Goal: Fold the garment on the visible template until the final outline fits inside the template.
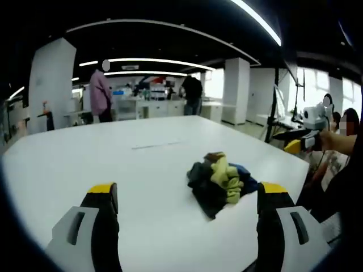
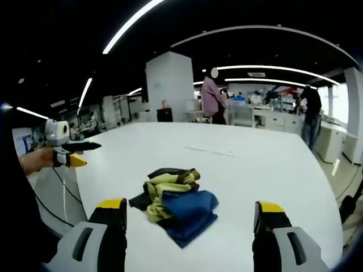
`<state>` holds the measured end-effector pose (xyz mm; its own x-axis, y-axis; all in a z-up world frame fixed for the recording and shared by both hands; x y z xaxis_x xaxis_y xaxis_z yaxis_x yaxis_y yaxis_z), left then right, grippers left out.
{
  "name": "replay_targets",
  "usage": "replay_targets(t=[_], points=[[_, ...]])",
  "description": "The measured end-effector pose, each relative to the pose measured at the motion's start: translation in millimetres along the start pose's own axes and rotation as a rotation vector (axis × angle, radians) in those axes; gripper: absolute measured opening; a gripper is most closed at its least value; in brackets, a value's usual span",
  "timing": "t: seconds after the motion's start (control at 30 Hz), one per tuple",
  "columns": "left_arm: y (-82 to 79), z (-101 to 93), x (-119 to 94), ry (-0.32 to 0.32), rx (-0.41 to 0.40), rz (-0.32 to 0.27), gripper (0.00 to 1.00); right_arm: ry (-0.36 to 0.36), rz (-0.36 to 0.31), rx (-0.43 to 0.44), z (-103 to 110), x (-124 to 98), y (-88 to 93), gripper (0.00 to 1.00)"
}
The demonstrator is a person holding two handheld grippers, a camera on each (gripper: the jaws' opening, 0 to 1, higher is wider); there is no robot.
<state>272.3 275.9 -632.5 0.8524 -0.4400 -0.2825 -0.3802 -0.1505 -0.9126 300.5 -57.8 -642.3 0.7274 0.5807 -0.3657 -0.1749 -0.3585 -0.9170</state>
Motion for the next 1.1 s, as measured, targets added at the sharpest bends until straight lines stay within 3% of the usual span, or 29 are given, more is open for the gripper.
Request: replay_targets(t=[1.1], points=[[-2.1,-1.0,-1.4,-0.002,0.001,-0.011,0.98,0.002,-0.056,0.003,-0.2,-7.2,-6.6,0.89]])
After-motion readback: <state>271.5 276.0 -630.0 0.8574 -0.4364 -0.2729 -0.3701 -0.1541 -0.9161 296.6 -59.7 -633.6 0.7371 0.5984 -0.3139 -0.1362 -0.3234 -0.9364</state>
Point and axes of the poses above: the point that each gripper's makers call its tool centre point, and the gripper's own axes: x roughly forward along the fingers, z roughly to its left, y roughly out of its underside, the point moved 4 cm from there along -x, roughly backward along the fingers, and after that the axes turned 15 degrees about -x, right-handed, at the moved point
